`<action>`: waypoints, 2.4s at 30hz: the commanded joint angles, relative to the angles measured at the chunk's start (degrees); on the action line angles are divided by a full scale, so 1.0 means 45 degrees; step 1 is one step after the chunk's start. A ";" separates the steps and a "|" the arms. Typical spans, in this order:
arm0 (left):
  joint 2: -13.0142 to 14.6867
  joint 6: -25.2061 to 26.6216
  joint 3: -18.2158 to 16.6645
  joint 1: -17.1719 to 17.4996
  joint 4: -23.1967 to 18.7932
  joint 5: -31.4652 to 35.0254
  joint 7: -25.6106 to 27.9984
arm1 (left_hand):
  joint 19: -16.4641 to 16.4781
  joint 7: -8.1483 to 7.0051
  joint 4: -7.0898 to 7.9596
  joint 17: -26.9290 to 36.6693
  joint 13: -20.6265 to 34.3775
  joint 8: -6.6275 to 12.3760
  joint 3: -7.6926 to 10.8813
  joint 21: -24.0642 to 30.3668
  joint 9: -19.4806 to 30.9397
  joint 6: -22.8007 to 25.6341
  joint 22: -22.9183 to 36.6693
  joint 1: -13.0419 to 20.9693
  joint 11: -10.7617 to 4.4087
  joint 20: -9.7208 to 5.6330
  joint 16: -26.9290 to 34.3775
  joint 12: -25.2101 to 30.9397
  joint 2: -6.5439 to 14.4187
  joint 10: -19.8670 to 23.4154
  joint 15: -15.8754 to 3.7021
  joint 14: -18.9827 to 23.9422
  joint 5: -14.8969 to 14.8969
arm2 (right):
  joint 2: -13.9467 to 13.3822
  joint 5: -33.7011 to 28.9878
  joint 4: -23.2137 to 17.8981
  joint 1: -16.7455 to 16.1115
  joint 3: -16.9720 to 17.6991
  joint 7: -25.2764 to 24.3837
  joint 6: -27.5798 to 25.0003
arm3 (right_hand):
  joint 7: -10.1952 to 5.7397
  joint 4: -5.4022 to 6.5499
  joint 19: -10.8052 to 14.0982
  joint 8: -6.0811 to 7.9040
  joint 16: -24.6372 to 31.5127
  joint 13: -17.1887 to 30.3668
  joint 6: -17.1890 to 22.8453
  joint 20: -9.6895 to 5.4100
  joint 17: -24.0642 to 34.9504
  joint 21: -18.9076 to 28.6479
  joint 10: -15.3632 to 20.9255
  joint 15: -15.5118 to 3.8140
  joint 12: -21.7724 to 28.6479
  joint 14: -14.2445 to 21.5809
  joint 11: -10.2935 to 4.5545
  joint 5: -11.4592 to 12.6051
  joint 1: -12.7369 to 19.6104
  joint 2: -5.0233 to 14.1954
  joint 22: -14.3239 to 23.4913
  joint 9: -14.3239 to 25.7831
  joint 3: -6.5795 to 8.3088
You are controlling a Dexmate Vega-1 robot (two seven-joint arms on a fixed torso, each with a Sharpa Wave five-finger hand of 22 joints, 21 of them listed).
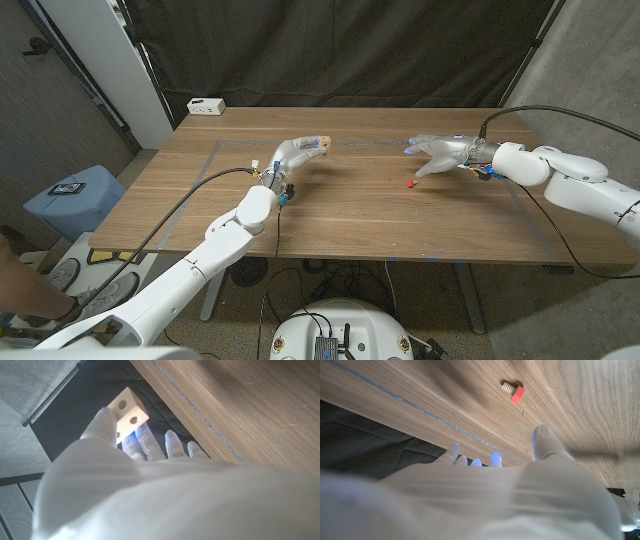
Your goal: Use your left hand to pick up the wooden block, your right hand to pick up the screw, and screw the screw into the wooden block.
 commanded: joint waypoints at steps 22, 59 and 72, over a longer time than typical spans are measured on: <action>-0.0267 -0.0926 0.0089 0.0151 0.0527 -0.0740 -0.0430 | 0.0006 0.0030 0.0005 0.0045 0.0093 0.0045 -0.0079 0.0076 0.0065 0.0027 0.0049 -0.0038 -0.0007 0.0030 0.0090 -0.0071 0.0156 -0.0027 -0.1297 0.0011 -0.0085 | 0.0264 -0.3348 0.0795 0.1069 -0.0758 -0.0419 0.2022 | -0.0265 0.0077 0.0145 0.0000 0.0031 0.0047 -0.0144 0.0081 0.0033 0.0049 -0.0458 -0.0116 -0.0060 0.0165 -0.0130 -0.0042 0.0458 -0.0250 0.0033 0.0097 0.0159; 0.0130 -0.0687 -0.0066 0.0619 -0.0182 -0.0891 -0.0522 | -0.0053 0.0013 -0.0019 0.0043 0.0158 0.0066 -0.0127 0.0072 0.0064 0.0087 0.0054 -0.0034 -0.0011 0.0031 0.0075 -0.0145 0.0271 -0.0069 -0.1273 -0.0076 -0.0137 | 0.0875 -0.4474 0.1920 0.1863 -0.1584 -0.0311 0.2563 | -0.0280 0.0146 0.0051 0.0235 0.0029 0.0058 0.0056 0.0075 0.0080 0.0019 -0.0669 -0.0124 0.0011 0.0148 -0.0139 -0.0007 0.0625 -0.0450 0.0043 0.0235 0.0192; 0.0080 -0.0690 -0.0013 0.0501 -0.0025 -0.0927 -0.0638 | -0.0058 0.0026 -0.0027 0.0040 0.0176 0.0068 -0.0144 0.0076 0.0064 0.0097 0.0055 -0.0037 -0.0011 0.0025 0.0062 -0.0163 0.0299 -0.0069 -0.1255 -0.0123 -0.0152 | 0.1164 -0.4008 0.2380 0.2137 -0.1829 0.0183 0.2486 | -0.0272 0.0198 0.0056 0.0363 0.0033 0.0059 0.0239 0.0078 0.0107 0.0029 -0.0633 -0.0090 0.0056 0.0129 -0.0211 -0.0012 0.0616 -0.0470 0.0045 0.0286 0.0202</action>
